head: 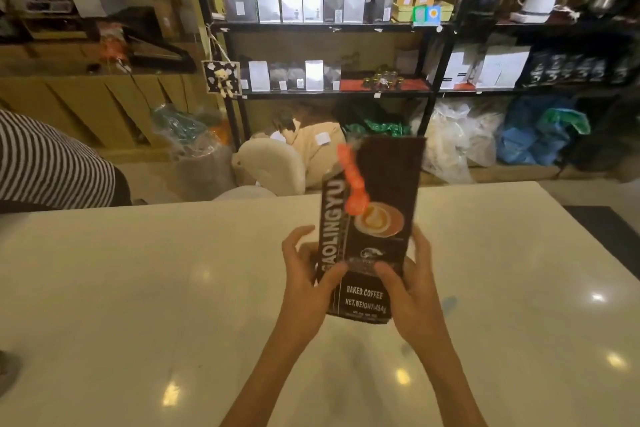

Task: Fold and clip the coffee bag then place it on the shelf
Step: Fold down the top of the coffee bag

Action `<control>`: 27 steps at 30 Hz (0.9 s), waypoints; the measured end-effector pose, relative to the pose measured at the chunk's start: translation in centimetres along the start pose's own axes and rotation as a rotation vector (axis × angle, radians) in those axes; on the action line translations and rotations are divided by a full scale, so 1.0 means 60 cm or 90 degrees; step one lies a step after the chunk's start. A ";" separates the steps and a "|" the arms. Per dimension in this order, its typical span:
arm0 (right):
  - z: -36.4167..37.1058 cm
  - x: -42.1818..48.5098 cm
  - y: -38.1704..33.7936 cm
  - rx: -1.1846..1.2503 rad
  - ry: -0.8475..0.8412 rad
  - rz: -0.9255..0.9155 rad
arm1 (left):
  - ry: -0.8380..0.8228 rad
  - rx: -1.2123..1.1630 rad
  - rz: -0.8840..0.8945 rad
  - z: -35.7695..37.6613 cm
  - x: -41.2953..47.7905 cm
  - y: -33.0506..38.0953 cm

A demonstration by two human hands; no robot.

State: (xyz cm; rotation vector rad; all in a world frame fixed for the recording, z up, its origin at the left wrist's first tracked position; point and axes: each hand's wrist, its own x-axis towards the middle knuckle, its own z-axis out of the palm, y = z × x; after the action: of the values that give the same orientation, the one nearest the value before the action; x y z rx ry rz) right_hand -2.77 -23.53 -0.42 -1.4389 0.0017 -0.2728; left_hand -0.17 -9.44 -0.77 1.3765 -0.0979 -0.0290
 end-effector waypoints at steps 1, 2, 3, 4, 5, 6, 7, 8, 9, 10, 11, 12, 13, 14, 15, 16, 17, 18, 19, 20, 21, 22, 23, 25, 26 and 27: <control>0.002 0.003 0.003 -0.044 -0.024 0.005 | 0.001 0.025 0.018 -0.002 0.006 0.003; 0.006 0.001 0.009 -0.088 -0.028 0.011 | 0.034 0.055 0.031 -0.004 0.012 0.005; 0.013 0.001 0.015 -0.106 -0.024 0.028 | 0.081 0.079 0.048 -0.003 0.014 0.009; 0.019 0.000 0.019 -0.109 -0.018 0.050 | 0.129 0.098 0.056 -0.002 0.014 0.012; 0.027 0.001 0.023 -0.112 0.004 0.070 | 0.155 0.098 0.055 -0.003 0.014 0.013; 0.034 0.001 0.021 -0.115 0.042 0.081 | 0.160 0.095 0.044 -0.002 0.013 0.012; 0.041 0.003 0.016 -0.117 0.091 0.080 | 0.151 0.079 0.035 -0.001 0.010 0.009; 0.048 0.005 0.014 -0.116 0.123 0.070 | 0.143 0.063 0.027 -0.001 0.009 0.007; 0.054 0.006 0.013 -0.125 0.125 0.054 | 0.149 0.038 0.024 -0.001 0.007 0.006; 0.059 0.006 0.011 -0.146 0.104 0.033 | 0.170 0.017 0.021 -0.004 0.006 0.005; 0.063 0.007 0.010 -0.174 0.083 0.014 | 0.192 0.006 0.027 -0.009 0.005 0.002; 0.063 0.008 0.010 -0.194 0.084 0.002 | 0.194 0.025 0.037 -0.013 0.005 0.001; 0.061 0.011 0.007 -0.186 0.108 -0.007 | 0.172 0.064 0.056 -0.015 0.004 0.006; 0.054 0.016 0.008 -0.175 0.128 -0.011 | 0.150 0.107 0.076 -0.014 0.004 0.011; 0.052 0.019 0.006 -0.174 0.127 -0.017 | 0.153 0.129 0.091 -0.018 0.008 0.010; 0.054 0.018 0.006 -0.189 0.098 -0.019 | 0.176 0.123 0.107 -0.024 0.012 0.009; 0.059 0.016 0.007 -0.202 0.073 -0.014 | 0.191 0.108 0.116 -0.032 0.016 0.008; 0.062 0.017 0.009 -0.196 0.082 -0.009 | 0.176 0.095 0.122 -0.036 0.021 0.011; 0.064 0.022 0.012 -0.177 0.107 -0.004 | 0.136 0.093 0.130 -0.036 0.027 0.013; 0.065 0.025 0.015 -0.154 0.121 0.002 | 0.110 0.097 0.131 -0.037 0.031 0.007; 0.068 0.024 0.013 -0.136 0.113 0.011 | 0.101 0.080 0.124 -0.038 0.029 0.004; 0.071 0.022 0.014 -0.122 0.095 0.013 | 0.098 0.055 0.119 -0.037 0.026 0.005; 0.074 0.020 0.014 -0.103 0.082 0.016 | 0.095 0.038 0.118 -0.036 0.026 0.009; 0.078 0.009 0.024 -0.064 0.077 0.030 | 0.075 0.024 0.112 -0.033 0.023 0.006; 0.076 0.005 0.037 -0.054 0.076 0.042 | 0.072 0.032 0.099 -0.033 0.021 -0.004; 0.072 0.002 0.051 -0.049 0.070 0.053 | 0.071 0.043 0.075 -0.032 0.016 -0.016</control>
State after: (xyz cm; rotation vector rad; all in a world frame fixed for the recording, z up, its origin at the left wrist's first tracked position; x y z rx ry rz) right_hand -1.39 -19.00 -2.82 -1.4948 0.1629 -0.2864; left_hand 0.97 -7.81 -2.03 1.4340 -0.0875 0.1504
